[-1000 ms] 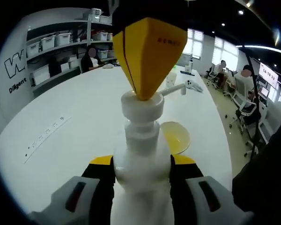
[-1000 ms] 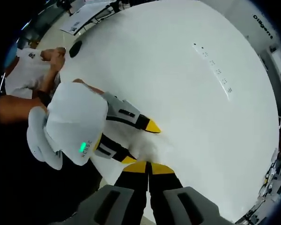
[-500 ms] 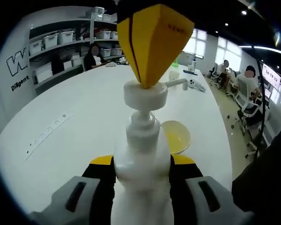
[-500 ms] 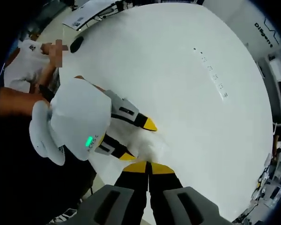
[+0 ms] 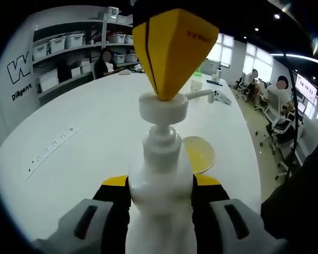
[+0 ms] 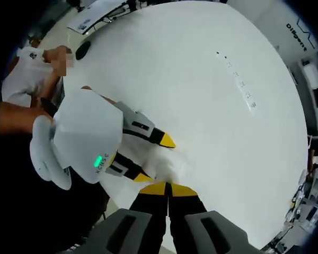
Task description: Hold the bottle steady, press the pump all the way down and release, and repeat the specified number of times to dispense into the cup
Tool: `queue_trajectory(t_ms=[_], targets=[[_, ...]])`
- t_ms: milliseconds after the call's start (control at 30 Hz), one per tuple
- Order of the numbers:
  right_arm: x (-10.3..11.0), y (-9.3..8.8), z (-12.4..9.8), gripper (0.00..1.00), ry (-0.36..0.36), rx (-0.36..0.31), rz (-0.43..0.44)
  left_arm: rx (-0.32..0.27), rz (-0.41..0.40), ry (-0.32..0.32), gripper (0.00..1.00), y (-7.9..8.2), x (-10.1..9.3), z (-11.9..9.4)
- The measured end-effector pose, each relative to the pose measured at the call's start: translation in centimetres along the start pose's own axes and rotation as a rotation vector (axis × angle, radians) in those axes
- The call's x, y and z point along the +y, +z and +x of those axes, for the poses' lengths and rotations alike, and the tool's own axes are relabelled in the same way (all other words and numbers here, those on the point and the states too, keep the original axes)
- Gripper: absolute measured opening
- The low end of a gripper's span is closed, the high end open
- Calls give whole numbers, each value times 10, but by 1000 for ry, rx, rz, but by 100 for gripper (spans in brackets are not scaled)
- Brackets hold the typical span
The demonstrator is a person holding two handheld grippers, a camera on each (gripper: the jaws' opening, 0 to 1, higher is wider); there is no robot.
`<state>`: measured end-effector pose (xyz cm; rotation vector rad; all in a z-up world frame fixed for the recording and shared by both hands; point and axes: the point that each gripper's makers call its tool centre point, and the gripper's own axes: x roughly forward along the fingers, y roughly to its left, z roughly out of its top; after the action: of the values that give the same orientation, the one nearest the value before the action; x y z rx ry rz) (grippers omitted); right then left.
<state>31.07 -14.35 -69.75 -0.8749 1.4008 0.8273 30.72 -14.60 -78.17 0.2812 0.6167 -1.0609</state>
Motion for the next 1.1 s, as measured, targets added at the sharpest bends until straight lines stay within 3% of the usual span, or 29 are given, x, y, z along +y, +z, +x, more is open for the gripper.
queue_trajectory(t_ms=[200,233,267,300,367,467,733,933,1100], targets=[[-4,2,1,0,32,-9,55,1,-6,-15,43,0,0,1],[-1,-1,8,0,87,3,92,0,-12,-20,43,-1,0,1],[-5,5,13,0,86,-33,67,2,-11,-20,43,-1,0,1],[-2,9,10,0,108,-67,110,2,-12,-20,43,-1,0,1],[-3,-2,6,0,126,-38,110,3,-14,-25,43,0,-1,2],[-2,0,6,0,144,-93,125,1,-14,-29,43,0,0,2],[1,-1,2,0,92,-117,159,-1,-17,-27,43,-1,-1,1],[2,2,-5,0,37,-154,135,-6,-11,-25,43,-2,-1,0],[2,0,-5,0,51,-156,132,-2,-7,-14,43,-4,1,-2]])
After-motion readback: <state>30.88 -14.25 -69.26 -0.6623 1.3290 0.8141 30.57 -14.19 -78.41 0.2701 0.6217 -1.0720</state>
